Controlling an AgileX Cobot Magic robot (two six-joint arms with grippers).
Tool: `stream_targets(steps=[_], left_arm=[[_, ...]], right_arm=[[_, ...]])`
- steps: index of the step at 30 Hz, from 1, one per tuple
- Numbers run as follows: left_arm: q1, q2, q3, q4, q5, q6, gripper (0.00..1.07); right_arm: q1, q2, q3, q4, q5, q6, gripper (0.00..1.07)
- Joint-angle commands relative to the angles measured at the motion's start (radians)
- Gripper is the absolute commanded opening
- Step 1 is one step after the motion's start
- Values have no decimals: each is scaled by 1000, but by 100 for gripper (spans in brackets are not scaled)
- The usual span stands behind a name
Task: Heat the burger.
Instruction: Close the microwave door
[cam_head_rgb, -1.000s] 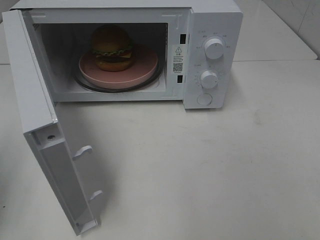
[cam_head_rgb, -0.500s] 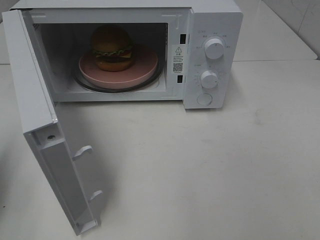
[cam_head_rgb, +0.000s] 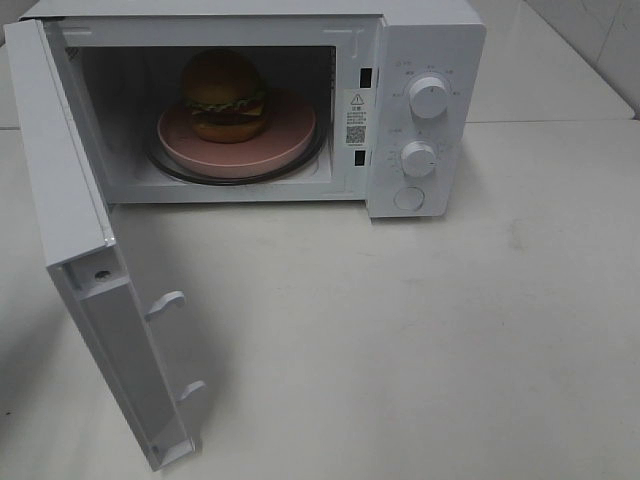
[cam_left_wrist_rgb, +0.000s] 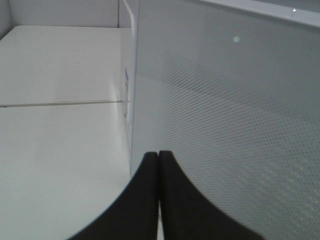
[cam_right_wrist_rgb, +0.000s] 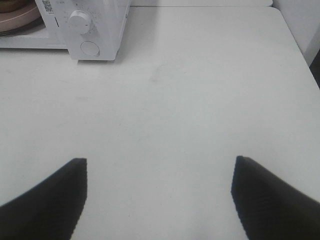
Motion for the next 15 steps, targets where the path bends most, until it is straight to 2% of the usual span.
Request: stream_targets(steps=[1,2,4,10,11,12,14,15], left_arm=[[-7,94,-3,25,-165,30,0],[-7,144,-3,30,-250,32,0],[-7,167,-3,36,-279,31,0],[-24,215,-39,52,-278,23,0],[-65,226,-51,30,-274,42,0],[-121,234,-59,-6,-257,84,0],[-146,236,-62,-28,-248,106,0],[-204,244,-62,-84,-243,151,0]], right_arm=[[-8,-27,1,2,-11,7,76],[-8,-27,1,2,-11,7,76],[-8,-27,1,2,-11,7,76],[-8,-27,1,2,-11,7,76],[-8,-27,1,2,-11,7,76],[-8,-27,1,2,-11,7,76],[-8,-27,1,2,-11,7,76],[-8,-27,1,2,-11,7,76]])
